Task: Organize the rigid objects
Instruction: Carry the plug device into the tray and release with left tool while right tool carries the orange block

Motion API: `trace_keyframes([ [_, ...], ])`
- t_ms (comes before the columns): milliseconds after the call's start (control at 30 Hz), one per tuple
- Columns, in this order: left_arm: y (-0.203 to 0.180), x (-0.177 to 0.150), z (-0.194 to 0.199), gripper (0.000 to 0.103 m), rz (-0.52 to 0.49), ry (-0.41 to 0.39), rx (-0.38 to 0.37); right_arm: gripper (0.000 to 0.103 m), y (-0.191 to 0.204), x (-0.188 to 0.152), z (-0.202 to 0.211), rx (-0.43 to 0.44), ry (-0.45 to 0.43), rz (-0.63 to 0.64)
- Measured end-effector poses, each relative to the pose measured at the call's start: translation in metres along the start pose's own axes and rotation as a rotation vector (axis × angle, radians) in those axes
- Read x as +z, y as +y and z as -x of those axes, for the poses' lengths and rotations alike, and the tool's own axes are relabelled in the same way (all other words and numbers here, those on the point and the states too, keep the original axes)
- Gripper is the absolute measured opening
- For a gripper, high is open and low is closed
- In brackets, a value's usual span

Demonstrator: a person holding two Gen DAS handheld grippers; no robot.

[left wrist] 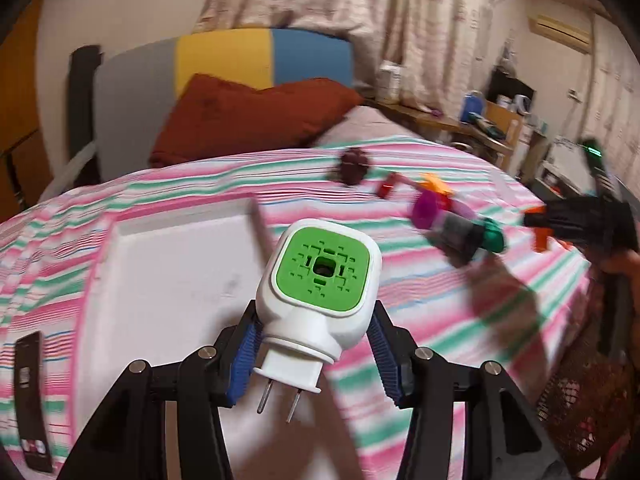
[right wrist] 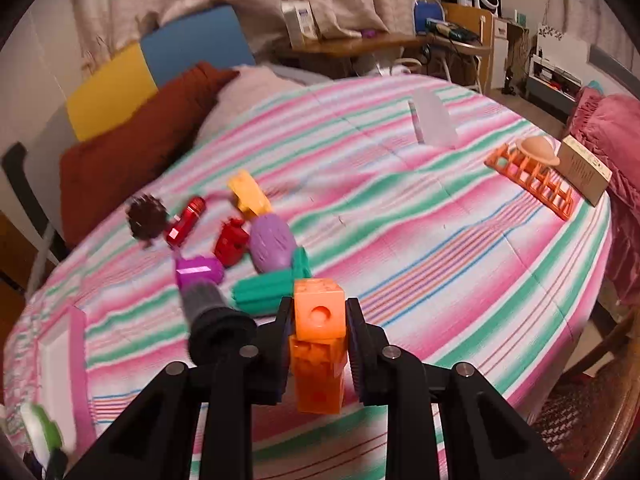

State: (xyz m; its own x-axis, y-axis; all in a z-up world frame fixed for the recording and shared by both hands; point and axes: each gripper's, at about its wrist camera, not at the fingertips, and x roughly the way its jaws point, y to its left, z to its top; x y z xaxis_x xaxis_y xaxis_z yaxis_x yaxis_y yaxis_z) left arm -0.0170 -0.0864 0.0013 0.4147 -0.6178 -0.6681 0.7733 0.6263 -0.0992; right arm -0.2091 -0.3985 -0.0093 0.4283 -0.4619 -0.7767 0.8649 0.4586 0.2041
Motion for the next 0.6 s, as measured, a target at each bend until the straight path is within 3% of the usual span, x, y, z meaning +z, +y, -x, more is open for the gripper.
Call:
trace_keyframes([
  [233,0.064,0.022,-0.021,0.052,0.097,0.039,0.109,0.025,0.020,-0.002,0.021,0.094,-0.088,0.075],
  [600,0.128,0.042,-0.068,0.052,0.198,0.157,0.187,0.025,0.097,-0.034,0.032,0.277,-0.004,0.198],
])
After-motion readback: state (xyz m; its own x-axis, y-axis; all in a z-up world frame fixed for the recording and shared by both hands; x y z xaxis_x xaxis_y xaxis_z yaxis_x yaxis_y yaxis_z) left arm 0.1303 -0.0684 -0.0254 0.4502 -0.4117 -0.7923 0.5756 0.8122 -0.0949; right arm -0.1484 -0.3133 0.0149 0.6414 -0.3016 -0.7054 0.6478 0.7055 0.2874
